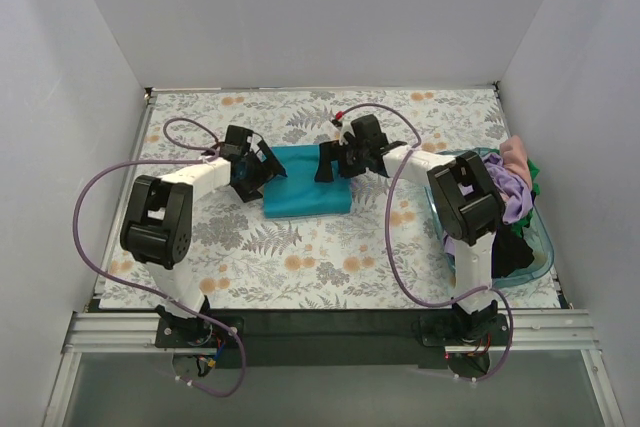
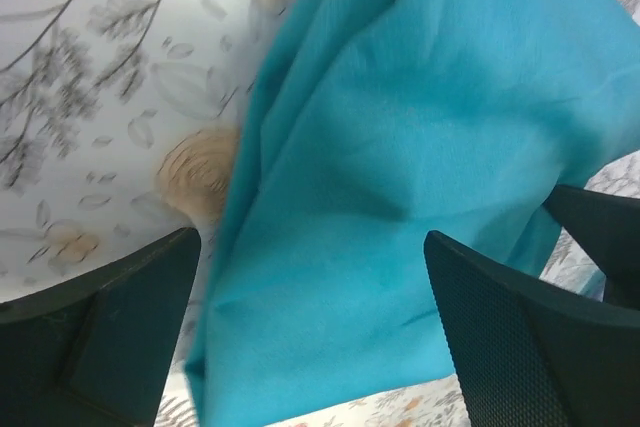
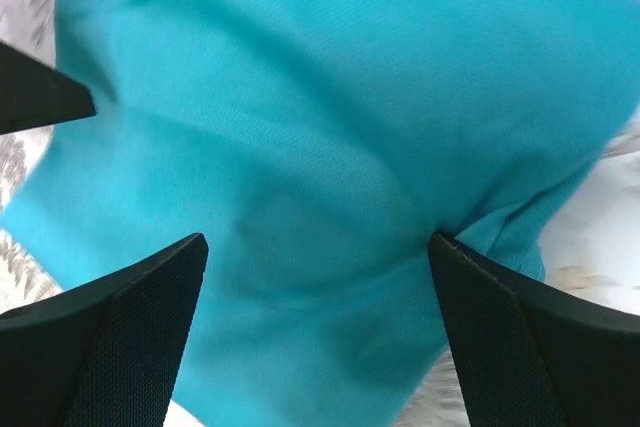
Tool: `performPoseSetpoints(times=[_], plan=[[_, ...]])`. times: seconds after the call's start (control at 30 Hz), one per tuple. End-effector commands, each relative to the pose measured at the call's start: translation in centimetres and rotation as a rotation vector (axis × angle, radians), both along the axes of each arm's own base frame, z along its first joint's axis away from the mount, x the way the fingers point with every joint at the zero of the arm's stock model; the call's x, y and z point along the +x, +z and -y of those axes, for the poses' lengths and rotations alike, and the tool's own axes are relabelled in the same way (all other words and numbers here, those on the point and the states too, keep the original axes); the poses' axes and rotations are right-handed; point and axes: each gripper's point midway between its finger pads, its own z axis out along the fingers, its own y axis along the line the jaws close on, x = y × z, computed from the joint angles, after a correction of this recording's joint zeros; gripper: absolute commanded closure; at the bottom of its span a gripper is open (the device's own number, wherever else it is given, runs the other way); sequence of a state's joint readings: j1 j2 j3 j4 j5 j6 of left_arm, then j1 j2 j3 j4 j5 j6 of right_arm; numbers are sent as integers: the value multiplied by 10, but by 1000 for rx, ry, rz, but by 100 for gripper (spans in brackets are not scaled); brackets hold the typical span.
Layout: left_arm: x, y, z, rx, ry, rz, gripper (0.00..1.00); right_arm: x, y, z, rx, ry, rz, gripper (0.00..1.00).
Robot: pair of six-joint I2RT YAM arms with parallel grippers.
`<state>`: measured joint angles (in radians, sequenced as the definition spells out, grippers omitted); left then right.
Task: Fold and stack the t-shirts
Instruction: Fold the tshirt, then neatly place the folded tshirt to the corner
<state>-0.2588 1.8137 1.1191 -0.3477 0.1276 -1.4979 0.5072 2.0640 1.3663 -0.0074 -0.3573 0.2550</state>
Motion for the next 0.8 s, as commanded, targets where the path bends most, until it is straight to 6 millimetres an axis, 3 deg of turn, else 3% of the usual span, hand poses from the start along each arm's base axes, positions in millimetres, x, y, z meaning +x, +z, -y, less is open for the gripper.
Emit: performPoseSetpoints(times=[0.0, 0.03, 0.1, 0.17, 0.2, 0.3, 0.37, 0.4, 0.47, 0.5, 0.57, 0.6, 0.63, 0.67, 0.7, 0.77], plan=[[-22, 2, -12, 40, 14, -12, 7, -55, -15, -9, -64, 38, -118, 2], [-36, -8, -18, 57, 26, -42, 8, -55, -10, -10, -65, 20, -114, 2], [-44, -5, -27, 80, 67, -31, 11, -61, -1, -10, -63, 3, -104, 2], [-59, -11, -34, 102, 81, -55, 17, -59, 23, -8, -47, -28, -54, 2], [-60, -7, -40, 118, 103, -35, 19, -63, 26, -4, -50, -33, -46, 2], [-70, -13, -50, 156, 127, -46, 20, -73, 71, -1, -15, -31, 57, 2], [-71, -14, -53, 171, 134, -50, 20, -87, 72, 8, -31, -48, 69, 2], [-73, -14, -54, 178, 134, -59, 21, -93, 93, 12, -3, -56, 109, 2], [-71, -14, -53, 173, 136, -54, 22, -111, 86, 26, -26, -77, 107, 2], [-70, -14, -54, 179, 135, -49, 23, -120, 101, 32, 4, -96, 132, 2], [-70, -15, -53, 175, 130, -52, 26, -143, 81, 50, -28, -131, 105, 2], [-70, -16, -51, 167, 124, -55, 29, -151, 93, 56, 13, -159, 122, 2], [-71, -17, -49, 159, 119, -61, 30, -156, 93, 61, 21, -177, 128, 2], [-73, -22, -44, 136, 101, -82, 34, -168, 74, 69, 18, -179, 108, 2], [-73, -23, -40, 129, 90, -84, 39, -173, 85, 70, 79, -194, 128, 1], [-73, -30, -35, 136, 76, -100, 44, -191, 67, 73, 121, -174, 107, 2]])
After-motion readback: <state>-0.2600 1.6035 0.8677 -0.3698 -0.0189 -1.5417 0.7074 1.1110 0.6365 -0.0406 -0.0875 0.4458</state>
